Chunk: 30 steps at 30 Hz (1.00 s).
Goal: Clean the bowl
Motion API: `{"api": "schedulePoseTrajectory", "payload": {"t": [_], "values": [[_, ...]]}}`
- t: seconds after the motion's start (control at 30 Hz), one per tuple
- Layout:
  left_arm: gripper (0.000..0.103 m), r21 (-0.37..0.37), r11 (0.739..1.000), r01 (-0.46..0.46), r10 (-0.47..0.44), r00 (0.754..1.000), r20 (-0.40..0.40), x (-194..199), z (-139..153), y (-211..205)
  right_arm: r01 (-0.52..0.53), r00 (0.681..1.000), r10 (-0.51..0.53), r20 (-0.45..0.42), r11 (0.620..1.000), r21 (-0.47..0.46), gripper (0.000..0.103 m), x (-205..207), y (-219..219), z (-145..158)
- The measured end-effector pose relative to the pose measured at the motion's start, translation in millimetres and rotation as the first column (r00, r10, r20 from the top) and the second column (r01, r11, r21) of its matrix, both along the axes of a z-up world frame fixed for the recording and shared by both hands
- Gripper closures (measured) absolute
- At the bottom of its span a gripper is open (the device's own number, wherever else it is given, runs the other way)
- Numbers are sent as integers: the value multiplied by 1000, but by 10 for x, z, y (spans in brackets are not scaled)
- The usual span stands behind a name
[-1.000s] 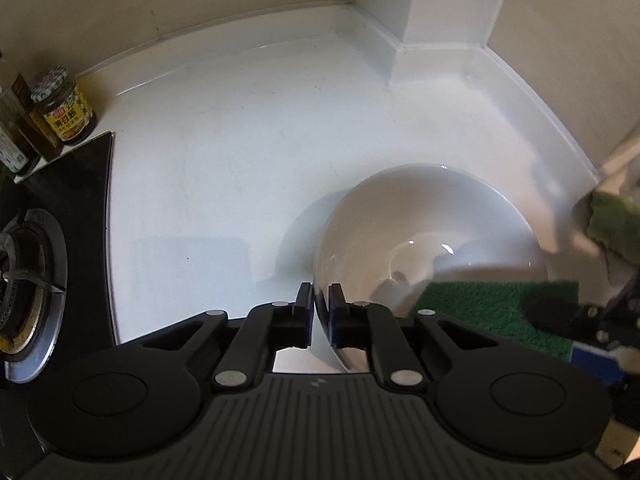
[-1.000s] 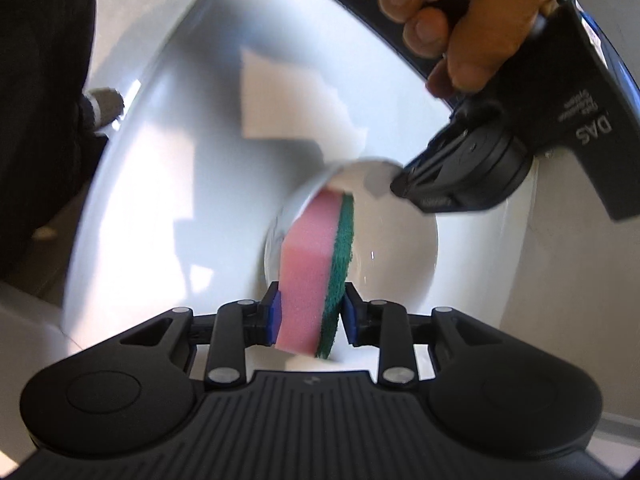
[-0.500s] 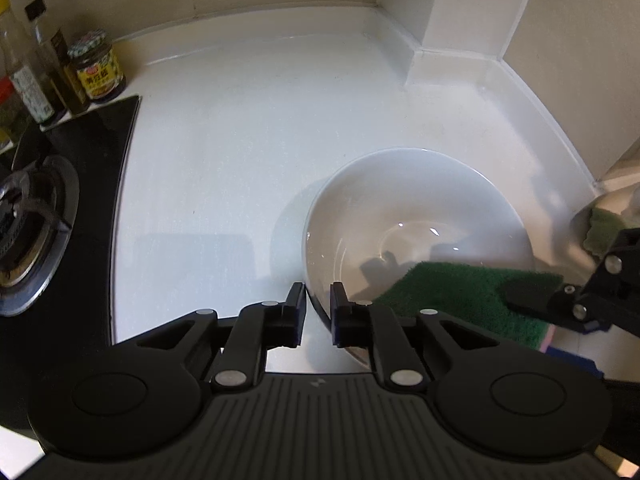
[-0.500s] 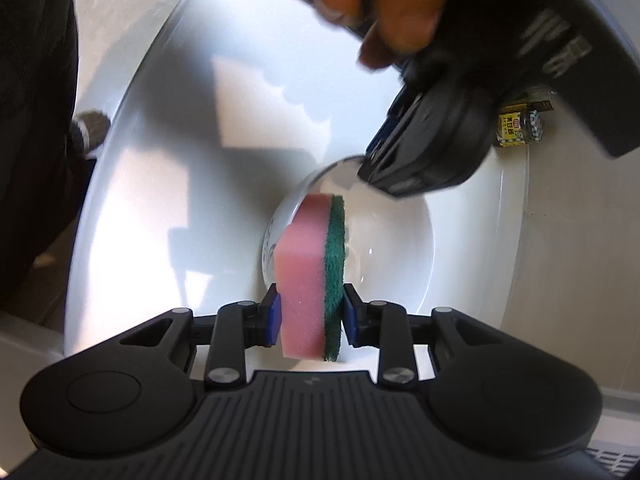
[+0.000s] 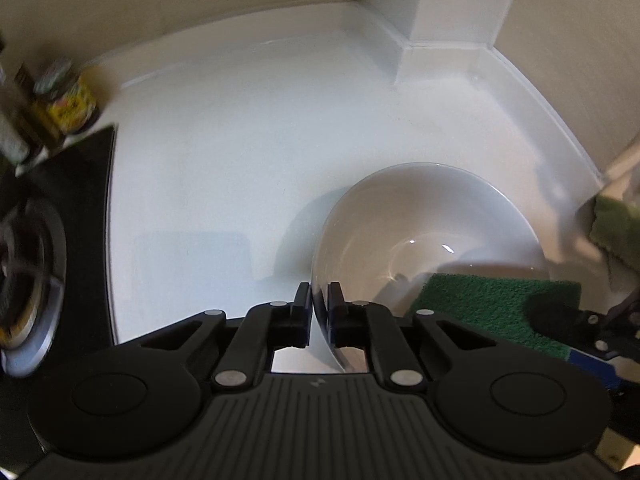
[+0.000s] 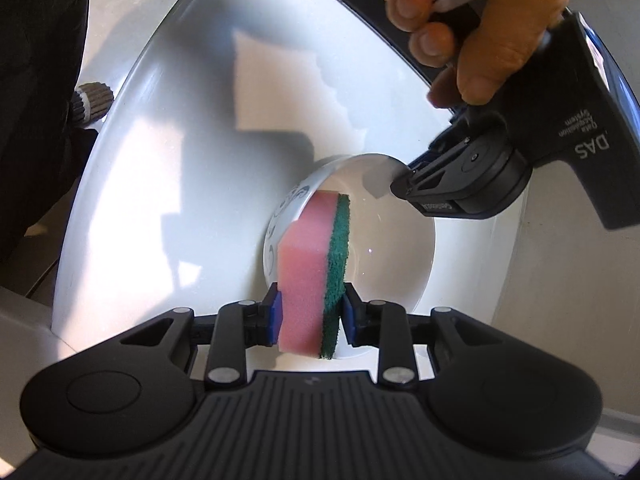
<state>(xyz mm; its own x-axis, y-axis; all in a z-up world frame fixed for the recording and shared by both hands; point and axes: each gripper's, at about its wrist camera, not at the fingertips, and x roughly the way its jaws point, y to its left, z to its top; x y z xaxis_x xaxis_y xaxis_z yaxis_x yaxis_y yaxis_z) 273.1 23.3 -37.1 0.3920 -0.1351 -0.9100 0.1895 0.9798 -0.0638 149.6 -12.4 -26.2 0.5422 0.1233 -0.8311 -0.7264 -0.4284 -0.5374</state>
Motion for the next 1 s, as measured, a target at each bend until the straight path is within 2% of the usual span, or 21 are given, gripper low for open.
{"api": "schedulePoseTrajectory", "payload": {"t": [0.13,0.3,0.37,0.47,0.57,0.6,0.67,0.8,0.9,1.0], "values": [[91,-65,993,-102,103,995,10,-281,6,90,13,1000,-13,-9,1000,5,76,6,-25,9],[89,-59,991,-116,117,993,12,-327,-2,65,6,1000,-6,-5,1000,-2,76,98,107,-209],[90,-41,995,-90,90,996,10,-286,0,52,5,1000,-5,-18,1000,4,76,88,128,-185],[90,1,1000,0,0,1000,7,-183,16,21,-11,999,11,-37,1000,8,76,54,142,-172],[89,55,993,108,-108,994,1,-27,22,-31,-40,999,40,-37,999,-6,77,32,139,-195],[89,57,992,116,-116,993,-3,28,23,-26,-47,999,46,-22,999,-19,77,38,140,-221],[89,36,995,96,-96,995,-11,136,23,-5,-47,999,47,0,999,-27,77,64,143,-260],[88,-14,1000,-19,19,1000,-18,35,45,102,-15,1000,15,-6,1000,-9,77,98,189,-270],[88,-77,990,-118,116,993,-26,-157,76,199,-3,1000,3,-12,1000,-3,76,113,190,-281],[88,-92,980,-175,175,985,-6,-299,90,204,5,1000,-5,-17,1000,-2,76,127,174,-242]]}}
